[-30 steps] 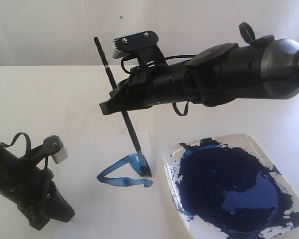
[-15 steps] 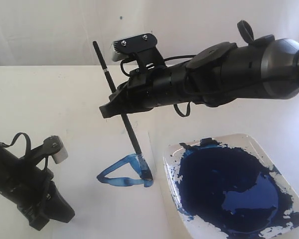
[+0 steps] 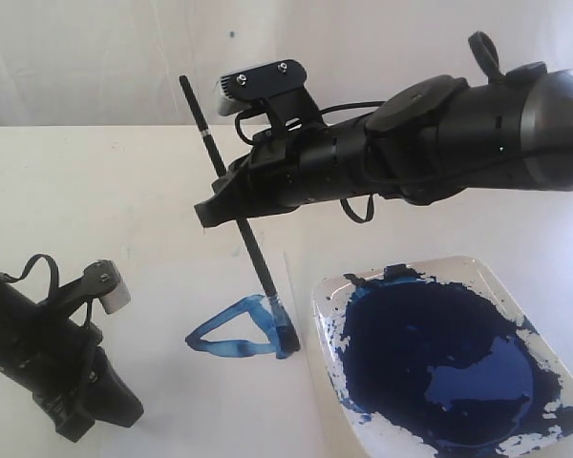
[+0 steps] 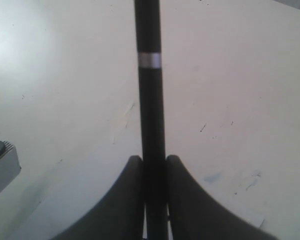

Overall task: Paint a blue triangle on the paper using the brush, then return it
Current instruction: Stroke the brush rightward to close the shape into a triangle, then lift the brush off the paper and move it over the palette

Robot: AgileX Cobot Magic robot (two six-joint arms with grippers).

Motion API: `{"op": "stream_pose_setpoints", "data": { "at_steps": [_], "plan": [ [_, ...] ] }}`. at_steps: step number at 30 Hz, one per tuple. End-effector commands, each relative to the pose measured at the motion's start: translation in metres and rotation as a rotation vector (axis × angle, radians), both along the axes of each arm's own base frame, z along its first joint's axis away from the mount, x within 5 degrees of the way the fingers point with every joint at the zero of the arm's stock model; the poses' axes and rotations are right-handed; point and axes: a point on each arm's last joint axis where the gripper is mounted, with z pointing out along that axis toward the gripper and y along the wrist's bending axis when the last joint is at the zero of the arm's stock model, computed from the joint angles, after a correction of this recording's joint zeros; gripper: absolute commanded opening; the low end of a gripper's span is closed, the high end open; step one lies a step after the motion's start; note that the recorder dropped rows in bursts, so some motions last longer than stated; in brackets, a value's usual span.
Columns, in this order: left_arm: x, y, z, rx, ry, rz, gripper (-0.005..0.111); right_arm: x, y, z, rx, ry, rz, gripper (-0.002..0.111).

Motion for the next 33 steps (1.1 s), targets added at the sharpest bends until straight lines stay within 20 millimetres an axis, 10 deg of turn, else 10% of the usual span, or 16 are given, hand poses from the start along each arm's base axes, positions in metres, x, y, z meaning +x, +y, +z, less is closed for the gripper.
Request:
{"op": "stream_pose_setpoints", "data": {
  "at_steps": [1,14,24,33],
  "plan": [
    [-0.004,-0.001,0.001,-0.016,0.019,-0.013,0.000,-0.001,-0.004,0.006,0.011,-0.007,-0.013,0.000],
    [0.001,-0.005,0.010,-0.053,0.013,-0.037,0.000,-0.009,-0.014,0.041,0.080,-0.078,-0.039,0.000],
    [0.017,0.001,0.086,0.059,0.008,0.077,0.000,-0.030,-0.031,0.091,0.174,-0.172,-0.017,0.000],
    [-0.012,0.010,0.150,0.028,-0.236,0.111,0.000,-0.059,-0.054,0.119,0.039,-0.389,0.151,0.000]
  ]
}}
